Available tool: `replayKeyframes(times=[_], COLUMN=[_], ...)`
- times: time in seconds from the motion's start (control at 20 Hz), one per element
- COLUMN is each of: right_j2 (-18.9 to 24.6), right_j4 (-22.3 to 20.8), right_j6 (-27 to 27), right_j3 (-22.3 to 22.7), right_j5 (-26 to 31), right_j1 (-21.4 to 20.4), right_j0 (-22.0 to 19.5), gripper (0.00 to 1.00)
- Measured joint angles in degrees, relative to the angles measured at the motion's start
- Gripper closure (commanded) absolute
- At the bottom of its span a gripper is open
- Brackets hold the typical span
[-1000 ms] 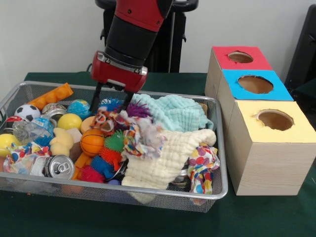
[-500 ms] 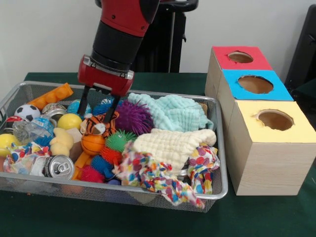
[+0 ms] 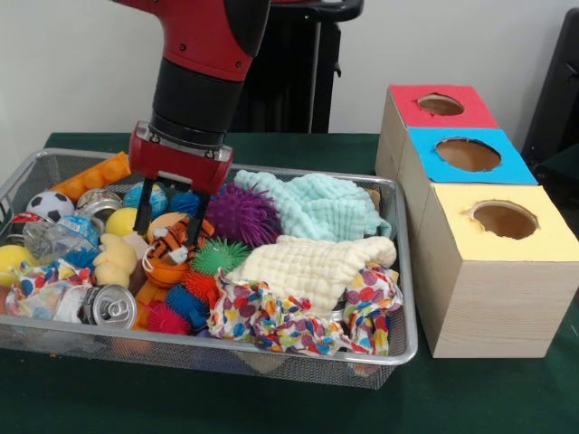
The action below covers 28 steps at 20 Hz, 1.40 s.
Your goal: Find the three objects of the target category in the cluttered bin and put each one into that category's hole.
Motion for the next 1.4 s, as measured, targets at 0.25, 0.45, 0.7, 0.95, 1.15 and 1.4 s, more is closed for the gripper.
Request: replayKeyframes(times=[0.25,0.45,0.7,0.95,1.15,1.4], right_j2=[0.84,0.95,1.17,1.17,1.07,1.07], right_j4=[0.03,0.19,0.90,1.00,0.99,1.83], right_j6=[0.00,0.00,0.00,0.00,0.00,0.00], right_j3=[0.32,0.44,0.46,0.50,1.48,3.58], right_j5=[0.02,0.02,1.02,2.16,3.15,5.05], right_j1=[0.00,-0.01,0.02,-0.02,-1.81,-6.15], right_j0=[0.32,0.52,1.07,2.15,4.28,6.54], gripper=[1.00,1.00,1.00,1.00,1.00,1.00])
